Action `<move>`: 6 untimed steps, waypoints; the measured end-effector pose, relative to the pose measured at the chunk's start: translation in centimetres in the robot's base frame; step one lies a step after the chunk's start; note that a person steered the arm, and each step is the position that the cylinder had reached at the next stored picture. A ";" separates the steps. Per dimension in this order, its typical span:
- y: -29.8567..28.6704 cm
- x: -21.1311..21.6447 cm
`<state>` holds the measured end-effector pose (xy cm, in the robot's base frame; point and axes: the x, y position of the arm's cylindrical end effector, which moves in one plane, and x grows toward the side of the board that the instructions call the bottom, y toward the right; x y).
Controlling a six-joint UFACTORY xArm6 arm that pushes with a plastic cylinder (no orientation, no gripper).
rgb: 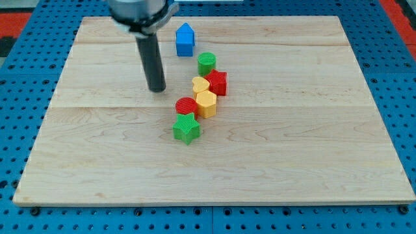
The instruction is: Slide green circle left a bit
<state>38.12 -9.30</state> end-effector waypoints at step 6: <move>10.4 -2.6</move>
